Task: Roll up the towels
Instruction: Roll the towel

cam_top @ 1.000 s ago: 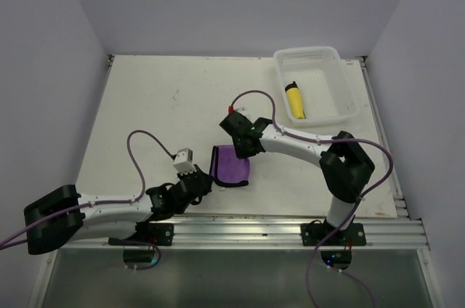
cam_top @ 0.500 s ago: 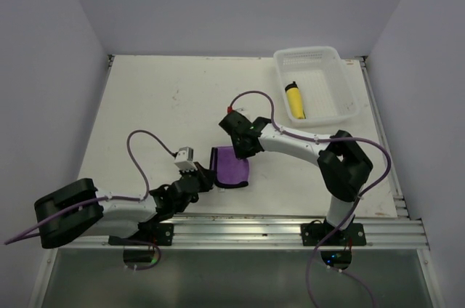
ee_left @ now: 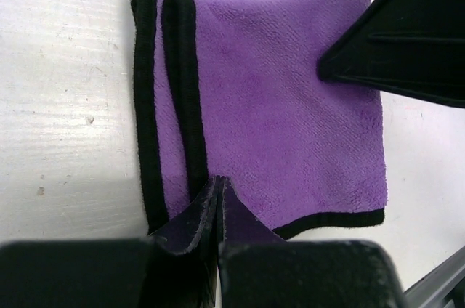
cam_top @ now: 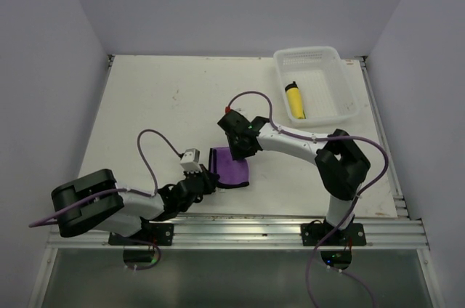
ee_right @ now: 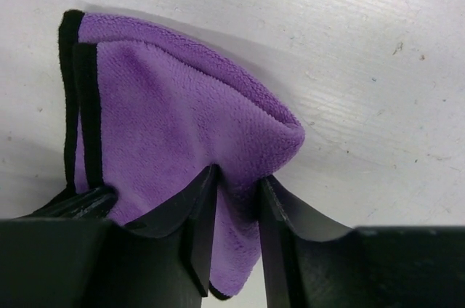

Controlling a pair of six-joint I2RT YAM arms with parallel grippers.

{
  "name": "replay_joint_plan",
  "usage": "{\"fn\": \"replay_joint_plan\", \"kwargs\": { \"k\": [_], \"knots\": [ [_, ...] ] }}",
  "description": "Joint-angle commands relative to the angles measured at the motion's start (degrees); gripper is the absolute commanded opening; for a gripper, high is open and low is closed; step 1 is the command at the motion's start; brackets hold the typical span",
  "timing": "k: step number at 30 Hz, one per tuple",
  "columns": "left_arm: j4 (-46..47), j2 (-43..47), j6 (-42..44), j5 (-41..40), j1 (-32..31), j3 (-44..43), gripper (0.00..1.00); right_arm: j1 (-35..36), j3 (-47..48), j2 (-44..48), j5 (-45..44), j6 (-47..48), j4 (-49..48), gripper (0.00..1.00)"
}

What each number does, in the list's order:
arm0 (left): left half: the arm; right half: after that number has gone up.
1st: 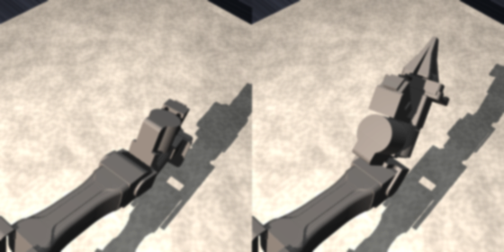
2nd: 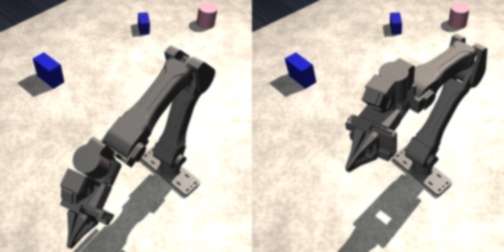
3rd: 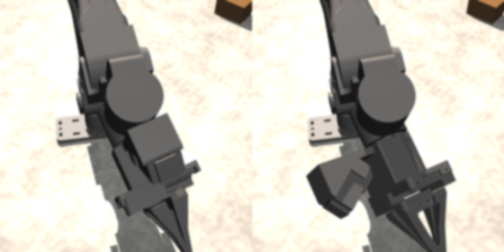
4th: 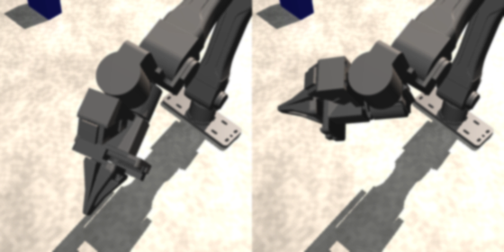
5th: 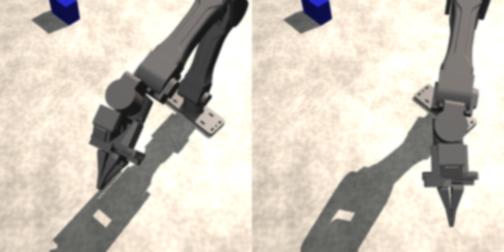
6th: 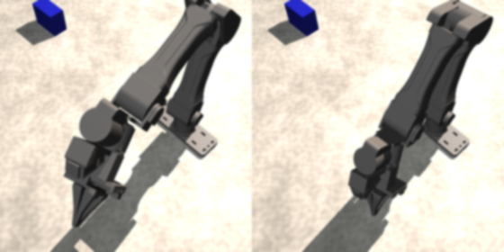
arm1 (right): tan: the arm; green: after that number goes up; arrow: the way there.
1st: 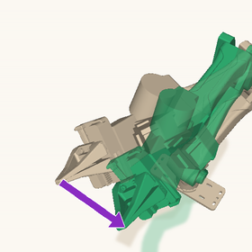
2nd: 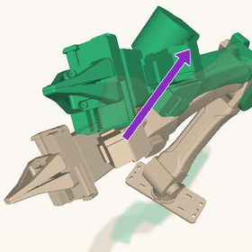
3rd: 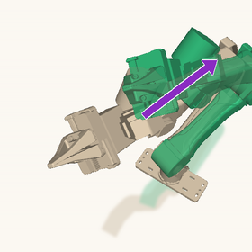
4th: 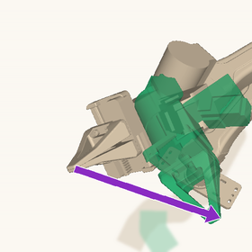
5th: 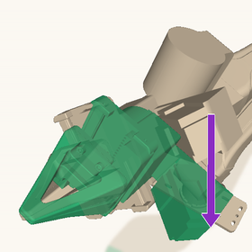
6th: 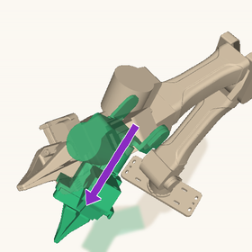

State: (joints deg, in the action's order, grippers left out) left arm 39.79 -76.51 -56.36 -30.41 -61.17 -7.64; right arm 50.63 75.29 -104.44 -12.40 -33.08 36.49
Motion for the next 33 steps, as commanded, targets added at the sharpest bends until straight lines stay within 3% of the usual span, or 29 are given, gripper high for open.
{"fn": "replay_joint_plan", "kwargs": {
  "k": [1, 8, 11, 14, 17, 24, 33],
  "knots": [
    [2.7, -0.9, 1.0, -0.7, 0.2, -1.7, 0.00, 0.3, 1.1, -1.3, 1.9, -1.4, -1.4, 0.34],
    [2.0, -1.0, 1.0, -0.8, 0.2, -1.9, 0.00, 0.3, 0.7, -0.8, 1.3, -2.8, -1.6, 0.42],
    [1.8, -1.2, 0.9, -0.6, 0.2, -2.0, 0.00, 0.3, 1.0, -0.7, -0.5, -3.0, -0.3, 0.33],
    [1.6, -1.1, 0.9, -0.5, 0.2, -2.2, 0.00, 0.3, 1.5, -1.4, -2.0, -2.6, 0.7, 0.15],
    [1.5, -1.1, 0.9, -0.4, 0.2, -2.2, 0.00, 0.3, 1.4, -2.7, -2.5, -2.5, 0.1, 0.07],
    [1.4, -1.0, 0.9, -0.3, 0.2, -2.1, 0.00, 5.5, 6.1, -8.5, -15.4, -4.1, 6.0, 0.01],
    [0.9, 0.4, 0.2, -0.7, 0.2, -1.2, 0.00, 7.2, 11.3, -12.5, -20.0, -6.8, 11.8, 0.03]
  ]
}}
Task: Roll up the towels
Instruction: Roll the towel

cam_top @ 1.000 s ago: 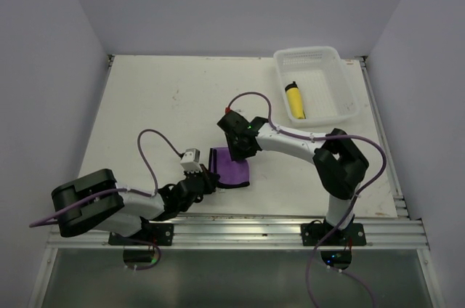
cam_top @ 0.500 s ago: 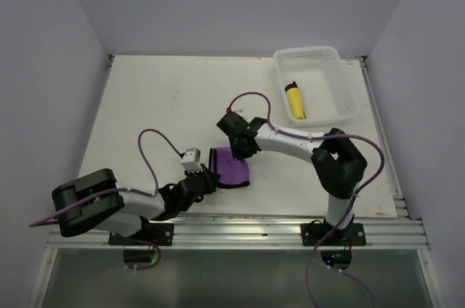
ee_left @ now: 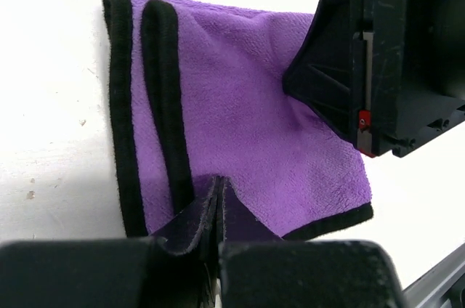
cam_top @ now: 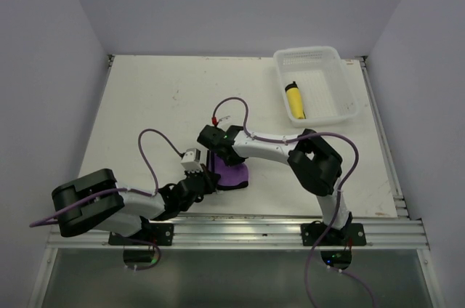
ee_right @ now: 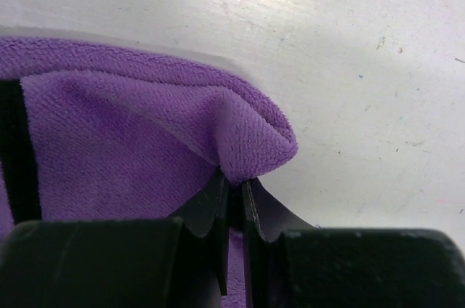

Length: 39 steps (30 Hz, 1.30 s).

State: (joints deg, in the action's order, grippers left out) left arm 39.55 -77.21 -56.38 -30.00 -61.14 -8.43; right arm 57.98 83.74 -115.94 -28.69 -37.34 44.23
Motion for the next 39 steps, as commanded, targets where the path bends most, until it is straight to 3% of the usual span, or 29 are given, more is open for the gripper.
{"fn": "replay_joint_plan", "kwargs": {
  "k": [1, 11, 22, 28, 32, 39],
  "knots": [
    [1.2, 1.3, 0.0, -1.3, 0.1, -0.2, 0.00, -0.1, 3.3, -1.9, -5.1, -2.7, 4.9, 0.04],
    [1.4, 1.5, -0.3, -1.1, 0.1, 0.1, 0.00, 0.9, 11.0, -8.4, -12.4, -4.5, 16.8, 0.06],
    [1.1, 2.9, -1.6, -0.1, 0.2, 1.2, 0.00, 0.9, 15.4, -13.4, -12.3, -4.8, 21.0, 0.15],
    [-7.9, 10.0, -8.3, -0.1, 0.1, 3.4, 0.00, 0.8, 15.8, -14.0, -11.3, -4.8, 20.3, 0.18],
    [-8.9, 16.5, -12.8, 1.3, -0.5, 7.2, 0.00, 0.6, 17.5, -15.5, -11.9, -5.3, 22.5, 0.19],
    [-13.1, 20.7, -10.4, -0.9, -2.0, 6.1, 0.00, 0.7, 23.1, -19.4, -12.4, -6.6, 27.1, 0.28]
  ]
}}
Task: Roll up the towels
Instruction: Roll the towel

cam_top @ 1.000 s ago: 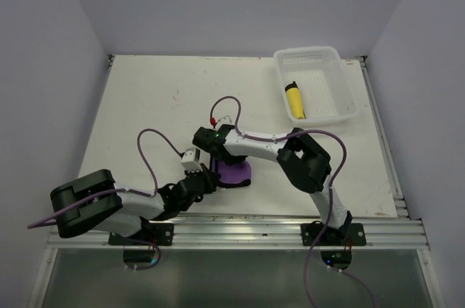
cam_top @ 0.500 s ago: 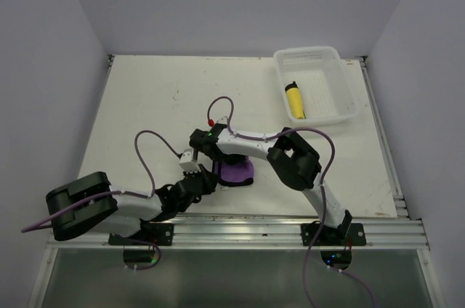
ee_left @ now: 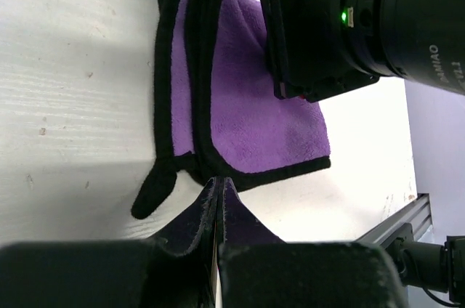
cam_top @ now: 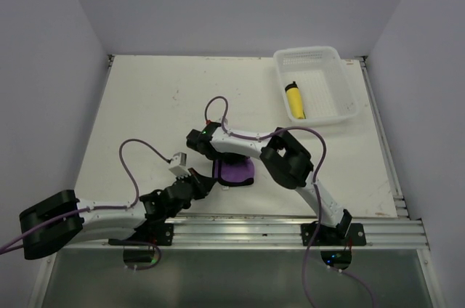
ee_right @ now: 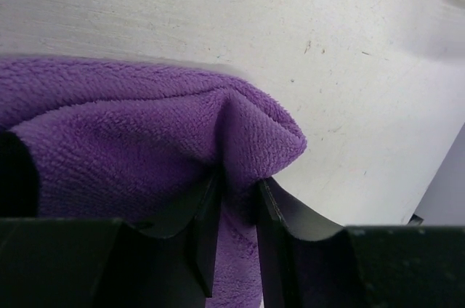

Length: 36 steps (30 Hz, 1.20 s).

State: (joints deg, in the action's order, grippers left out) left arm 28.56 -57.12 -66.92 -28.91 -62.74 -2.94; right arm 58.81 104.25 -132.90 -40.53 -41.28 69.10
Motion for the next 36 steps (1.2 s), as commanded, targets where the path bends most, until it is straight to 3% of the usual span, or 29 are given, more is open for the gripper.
{"fn": "replay_joint_plan", "kwargs": {
  "k": [1, 10, 15, 27, 33, 36],
  "knots": [
    [-1.8, 0.3, 0.2, -2.0, -0.5, 0.6, 0.00, -0.2, 3.5, -2.8, -0.5, -2.8, 2.5, 0.31],
    [4.0, -9.3, 1.5, -2.2, -0.5, -1.0, 0.00, -0.6, 1.1, 2.8, 4.5, -1.5, -0.2, 0.41],
    [3.1, -10.3, 3.2, -3.5, -0.5, -3.5, 0.00, -2.5, -3.4, 8.8, 7.2, -1.2, -3.1, 0.49],
    [-0.3, -9.7, 5.9, -4.8, -0.5, -6.6, 0.00, -6.4, -28.1, 33.6, 17.2, -6.1, -21.1, 0.54],
    [-5.4, -4.5, 6.6, -5.6, -0.5, -7.8, 0.00, -7.5, -44.4, 41.7, 26.6, -12.6, -37.3, 0.52],
    [-6.5, -3.6, 7.3, -5.9, -0.5, -8.2, 0.00, -7.7, -47.0, 42.0, 25.9, -15.3, -40.4, 0.52]
  ]
}}
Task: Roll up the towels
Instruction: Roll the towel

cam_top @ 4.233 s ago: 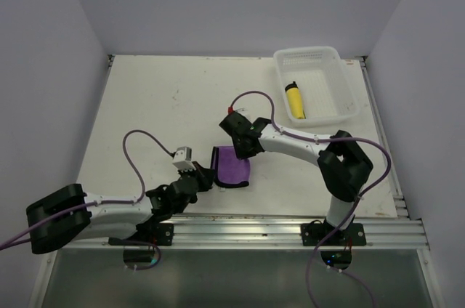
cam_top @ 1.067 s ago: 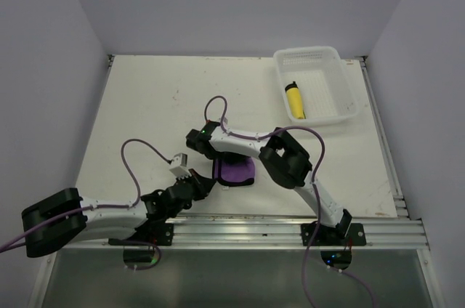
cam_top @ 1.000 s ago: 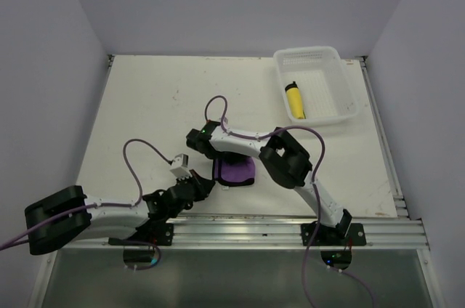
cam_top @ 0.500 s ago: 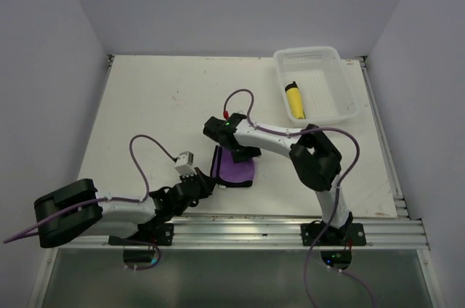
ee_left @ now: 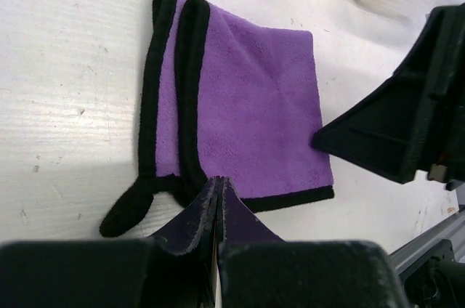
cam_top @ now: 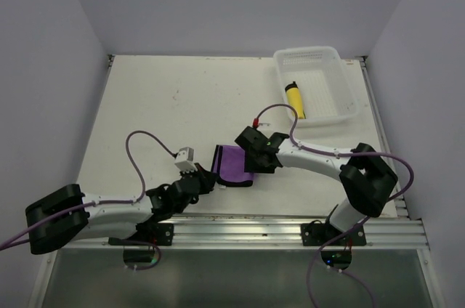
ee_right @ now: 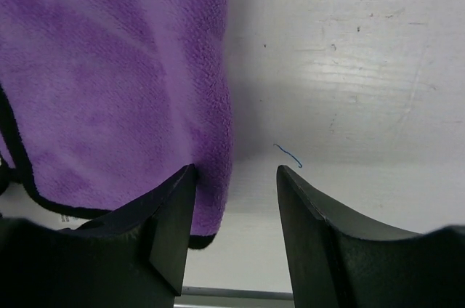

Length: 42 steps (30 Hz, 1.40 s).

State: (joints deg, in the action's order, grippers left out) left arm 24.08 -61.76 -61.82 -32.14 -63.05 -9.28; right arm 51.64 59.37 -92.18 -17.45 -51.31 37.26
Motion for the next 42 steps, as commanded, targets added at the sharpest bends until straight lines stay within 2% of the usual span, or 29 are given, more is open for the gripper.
{"fn": "replay_joint_plan", "kwargs": {
  "k": [1, 9, 13, 16, 17, 20, 26, 29, 32, 37, 42],
  "knots": [
    [-2.2, 1.0, 2.3, -2.7, -0.2, -2.0, 0.00, -0.6, -3.2, 1.0, 3.0, -5.6, -9.6, 0.52],
    [-0.5, -1.3, 2.6, -3.0, -0.1, -1.5, 0.00, -0.6, -11.2, 2.7, 4.3, -10.8, -19.1, 0.51],
    [1.7, -5.4, 2.8, -2.8, 0.1, -1.9, 0.00, -0.6, -11.6, 3.0, 4.8, -10.9, -19.8, 0.45],
    [4.0, -7.4, 2.7, -1.3, 0.9, -1.9, 0.00, -0.7, -12.3, 2.3, 5.6, -10.0, -21.4, 0.26],
    [4.2, -7.6, 2.8, -0.9, 1.3, -1.9, 0.00, -0.7, -12.0, 2.3, 5.2, -9.3, -21.3, 0.13],
    [4.4, -7.7, 2.8, -0.2, 2.0, -1.9, 0.00, 0.3, -9.4, 2.4, 2.2, -4.6, -17.1, 0.00],
    [5.4, -7.1, 2.1, 2.1, 3.5, -1.2, 0.00, 3.6, 1.7, -0.6, -8.9, 8.2, -0.7, 0.00],
    [2.9, -4.9, 0.9, 4.5, 4.7, -0.4, 0.00, 4.5, 5.8, -3.6, -12.3, 13.7, 6.0, 0.00],
    [-0.2, 0.5, 0.5, 6.7, 7.7, 1.6, 0.00, 4.5, 4.9, -2.9, -13.3, 18.7, 6.5, 0.00],
    [-7.7, 11.5, 2.0, 8.2, 11.1, 2.9, 0.00, 4.6, 0.9, -1.3, -14.8, 27.4, 1.8, 0.02],
    [-12.0, 16.1, 3.5, 9.1, 12.5, 1.8, 0.00, 5.7, 2.5, -5.4, -19.0, 31.3, 2.0, 0.00]
  ]
}}
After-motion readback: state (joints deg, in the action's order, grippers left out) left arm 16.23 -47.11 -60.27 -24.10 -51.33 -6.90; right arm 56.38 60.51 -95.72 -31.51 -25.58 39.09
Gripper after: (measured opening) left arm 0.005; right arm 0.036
